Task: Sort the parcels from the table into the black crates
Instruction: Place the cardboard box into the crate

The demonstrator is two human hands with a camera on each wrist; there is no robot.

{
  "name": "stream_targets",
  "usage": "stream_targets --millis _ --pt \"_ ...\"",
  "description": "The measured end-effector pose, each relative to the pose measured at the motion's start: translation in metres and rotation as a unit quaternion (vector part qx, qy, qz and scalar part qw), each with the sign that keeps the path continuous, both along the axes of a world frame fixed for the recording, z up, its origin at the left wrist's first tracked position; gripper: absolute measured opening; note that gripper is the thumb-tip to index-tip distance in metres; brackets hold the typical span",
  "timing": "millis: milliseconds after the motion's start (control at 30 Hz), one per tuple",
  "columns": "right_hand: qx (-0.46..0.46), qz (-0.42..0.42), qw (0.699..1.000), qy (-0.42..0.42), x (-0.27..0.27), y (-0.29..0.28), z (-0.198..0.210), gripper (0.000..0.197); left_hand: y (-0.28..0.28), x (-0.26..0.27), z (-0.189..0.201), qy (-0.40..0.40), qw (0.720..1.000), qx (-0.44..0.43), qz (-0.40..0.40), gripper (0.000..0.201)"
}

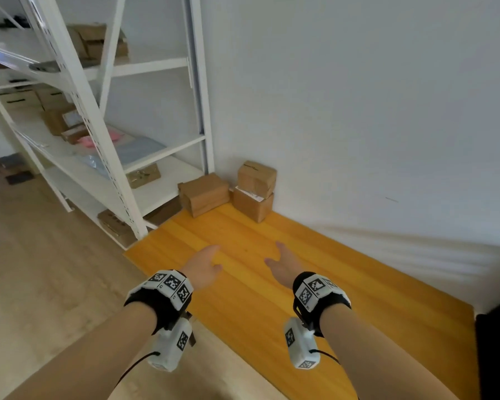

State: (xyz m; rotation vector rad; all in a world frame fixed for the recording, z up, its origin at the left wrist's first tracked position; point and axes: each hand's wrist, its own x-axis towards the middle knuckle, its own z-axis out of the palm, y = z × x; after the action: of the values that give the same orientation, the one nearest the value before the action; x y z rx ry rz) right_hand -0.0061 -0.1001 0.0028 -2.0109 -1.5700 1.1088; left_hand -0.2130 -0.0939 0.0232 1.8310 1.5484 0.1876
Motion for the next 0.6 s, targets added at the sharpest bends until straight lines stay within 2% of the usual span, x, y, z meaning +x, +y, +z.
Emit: stream_targets --millis 333,467,600 --pt "-0.057 0.016 0.998 0.032 -0.052 0.116 -0.040 0.062 0.121 -0.046 -0.028 0.045 0.996 -0.036 0.061 0.060" --pt "-0.072 0.025 0.996 0.046 -0.078 0.151 -0.059 0.062 0.165 -0.068 -0.043 0.029 0.990 -0.095 0.097 0.060" --pt "-0.090 0.022 0.995 0.042 -0.108 0.188 -0.072 0.062 0.219 -0.088 -0.062 0.013 0.983 -0.117 0.142 0.061"
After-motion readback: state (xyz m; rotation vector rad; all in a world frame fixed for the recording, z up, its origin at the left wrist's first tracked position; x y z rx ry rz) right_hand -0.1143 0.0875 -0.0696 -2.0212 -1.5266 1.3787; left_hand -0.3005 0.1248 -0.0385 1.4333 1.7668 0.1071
